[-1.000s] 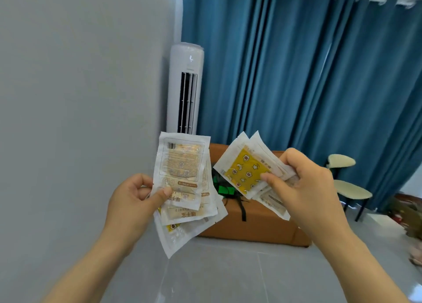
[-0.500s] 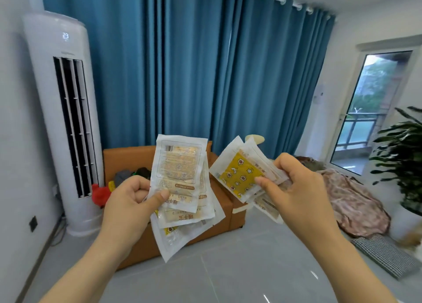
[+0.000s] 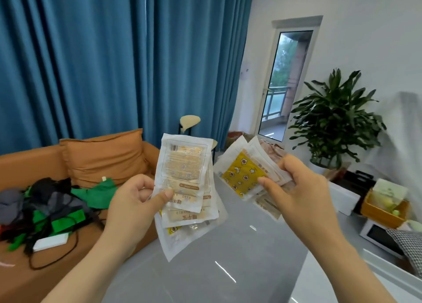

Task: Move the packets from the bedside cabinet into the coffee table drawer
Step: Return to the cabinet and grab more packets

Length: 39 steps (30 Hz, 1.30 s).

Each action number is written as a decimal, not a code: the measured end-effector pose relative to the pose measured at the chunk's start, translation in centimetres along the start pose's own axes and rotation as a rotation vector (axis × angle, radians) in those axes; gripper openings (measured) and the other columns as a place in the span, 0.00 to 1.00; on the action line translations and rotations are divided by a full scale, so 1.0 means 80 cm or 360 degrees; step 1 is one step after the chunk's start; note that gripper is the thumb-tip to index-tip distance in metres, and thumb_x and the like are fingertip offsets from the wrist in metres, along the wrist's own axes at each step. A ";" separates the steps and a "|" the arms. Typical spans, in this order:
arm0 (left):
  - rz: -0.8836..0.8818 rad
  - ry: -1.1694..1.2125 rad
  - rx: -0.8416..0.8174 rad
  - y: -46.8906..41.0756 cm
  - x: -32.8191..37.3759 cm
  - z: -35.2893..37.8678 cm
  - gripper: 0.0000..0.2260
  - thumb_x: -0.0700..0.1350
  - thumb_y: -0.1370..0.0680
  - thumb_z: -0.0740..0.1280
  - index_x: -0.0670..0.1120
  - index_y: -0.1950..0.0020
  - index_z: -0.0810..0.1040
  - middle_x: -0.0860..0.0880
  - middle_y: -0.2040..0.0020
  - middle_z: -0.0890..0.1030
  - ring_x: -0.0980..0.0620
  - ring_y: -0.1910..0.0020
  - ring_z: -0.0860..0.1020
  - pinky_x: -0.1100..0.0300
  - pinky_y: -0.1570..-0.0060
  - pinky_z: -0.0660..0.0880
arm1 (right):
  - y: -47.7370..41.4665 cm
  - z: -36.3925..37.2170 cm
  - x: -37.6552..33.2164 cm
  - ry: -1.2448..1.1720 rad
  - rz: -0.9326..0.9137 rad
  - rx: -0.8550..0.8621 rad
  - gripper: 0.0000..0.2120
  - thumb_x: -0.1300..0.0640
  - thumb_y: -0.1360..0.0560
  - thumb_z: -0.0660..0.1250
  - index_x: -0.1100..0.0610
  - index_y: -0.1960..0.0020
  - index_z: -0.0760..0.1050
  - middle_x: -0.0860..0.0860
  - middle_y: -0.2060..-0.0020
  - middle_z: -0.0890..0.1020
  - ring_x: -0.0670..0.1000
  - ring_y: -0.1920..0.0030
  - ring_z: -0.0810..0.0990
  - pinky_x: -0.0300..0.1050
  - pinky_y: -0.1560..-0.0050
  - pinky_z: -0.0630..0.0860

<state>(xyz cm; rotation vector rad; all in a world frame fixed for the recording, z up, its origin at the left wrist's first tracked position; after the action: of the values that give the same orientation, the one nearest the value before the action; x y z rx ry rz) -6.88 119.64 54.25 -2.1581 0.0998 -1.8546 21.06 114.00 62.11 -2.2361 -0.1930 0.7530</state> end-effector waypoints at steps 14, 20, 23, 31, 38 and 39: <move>0.0022 0.0021 -0.0445 -0.214 -0.029 0.276 0.06 0.38 0.27 0.72 0.40 0.56 0.75 0.48 0.63 0.86 0.50 0.63 0.85 0.53 0.60 0.79 | -0.131 0.019 0.248 0.0255 0.0308 0.0111 0.14 0.53 0.29 0.73 0.52 0.63 0.67 0.44 0.70 0.75 0.45 0.65 0.75 0.40 0.73 0.70; -0.0120 0.0043 -0.0610 -0.290 -0.081 0.370 0.07 0.39 0.27 0.72 0.39 0.55 0.75 0.45 0.63 0.86 0.46 0.63 0.85 0.44 0.55 0.80 | -0.164 0.059 0.342 0.0286 0.0490 0.0071 0.13 0.55 0.29 0.73 0.51 0.62 0.68 0.44 0.69 0.76 0.44 0.67 0.75 0.44 0.72 0.71; -0.0151 0.0049 -0.0689 -0.337 -0.110 0.411 0.07 0.39 0.27 0.72 0.39 0.56 0.75 0.45 0.63 0.86 0.46 0.62 0.85 0.42 0.54 0.79 | -0.183 0.087 0.386 0.0311 0.0589 0.0077 0.16 0.55 0.29 0.73 0.47 0.64 0.65 0.41 0.70 0.75 0.42 0.67 0.74 0.40 0.72 0.69; -0.0163 -0.0001 -0.0940 -0.479 -0.164 0.512 0.06 0.39 0.28 0.72 0.41 0.57 0.76 0.48 0.64 0.85 0.49 0.64 0.84 0.46 0.55 0.80 | -0.255 0.153 0.475 0.0438 0.0866 0.0189 0.16 0.55 0.29 0.73 0.51 0.64 0.65 0.44 0.69 0.76 0.45 0.67 0.76 0.52 0.69 0.76; -0.0161 -0.0039 -0.1208 -0.552 -0.195 0.615 0.06 0.40 0.28 0.73 0.42 0.58 0.76 0.49 0.65 0.85 0.50 0.65 0.84 0.50 0.57 0.79 | -0.272 0.168 0.553 0.0530 0.1109 0.0296 0.18 0.57 0.30 0.73 0.51 0.65 0.63 0.48 0.71 0.75 0.51 0.68 0.75 0.56 0.69 0.75; -0.0172 -0.0038 -0.1242 -0.557 -0.200 0.633 0.06 0.40 0.28 0.73 0.42 0.58 0.76 0.48 0.65 0.85 0.48 0.64 0.84 0.49 0.56 0.79 | -0.272 0.167 0.565 0.0547 0.1144 0.0306 0.17 0.57 0.30 0.73 0.51 0.65 0.63 0.48 0.71 0.75 0.51 0.68 0.74 0.56 0.69 0.75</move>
<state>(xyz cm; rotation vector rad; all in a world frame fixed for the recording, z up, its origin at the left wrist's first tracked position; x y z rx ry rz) 33.77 174.89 44.33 -2.7043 0.8423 -2.0731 52.24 153.55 49.48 -2.1950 0.8524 0.6855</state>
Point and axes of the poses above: each hand's wrist, its own y-axis away from the middle knuckle, its own z-axis out of the palm, x = y × z, the point moved 10 cm from there along -y, towards the middle knuckle
